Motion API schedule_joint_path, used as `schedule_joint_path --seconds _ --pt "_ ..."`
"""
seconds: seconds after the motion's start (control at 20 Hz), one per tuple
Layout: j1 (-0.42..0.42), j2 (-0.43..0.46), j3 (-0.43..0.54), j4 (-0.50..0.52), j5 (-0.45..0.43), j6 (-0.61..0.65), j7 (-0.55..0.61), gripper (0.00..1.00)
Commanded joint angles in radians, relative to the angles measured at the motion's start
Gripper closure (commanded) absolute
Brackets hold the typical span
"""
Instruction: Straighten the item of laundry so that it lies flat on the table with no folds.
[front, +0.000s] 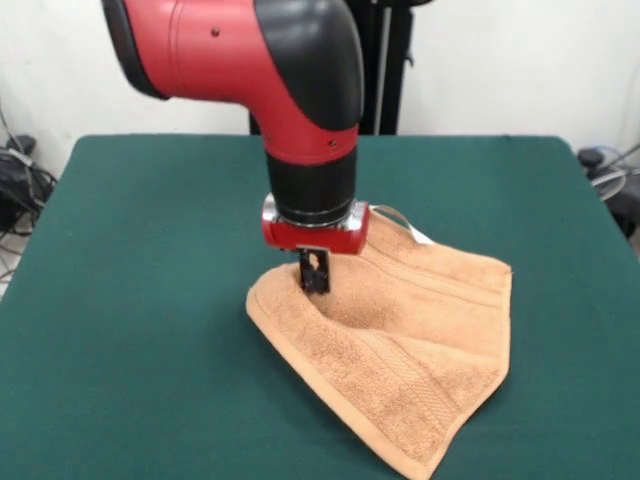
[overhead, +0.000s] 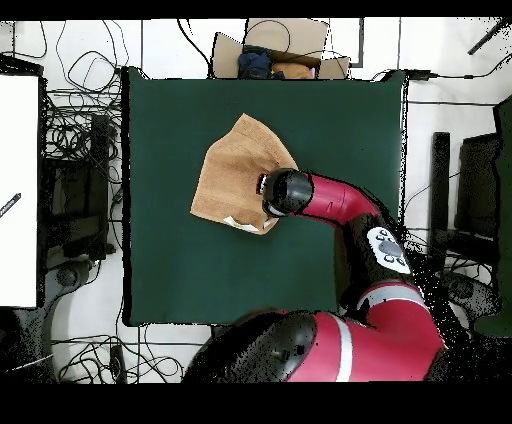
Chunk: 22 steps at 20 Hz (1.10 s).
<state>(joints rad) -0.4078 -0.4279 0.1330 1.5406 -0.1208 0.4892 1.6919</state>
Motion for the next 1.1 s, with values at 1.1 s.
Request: schedule_joint_path --seconds 1.1 --pt "0.070 -0.014 -0.107 0.003 0.031 0.057 0.144 1.00"
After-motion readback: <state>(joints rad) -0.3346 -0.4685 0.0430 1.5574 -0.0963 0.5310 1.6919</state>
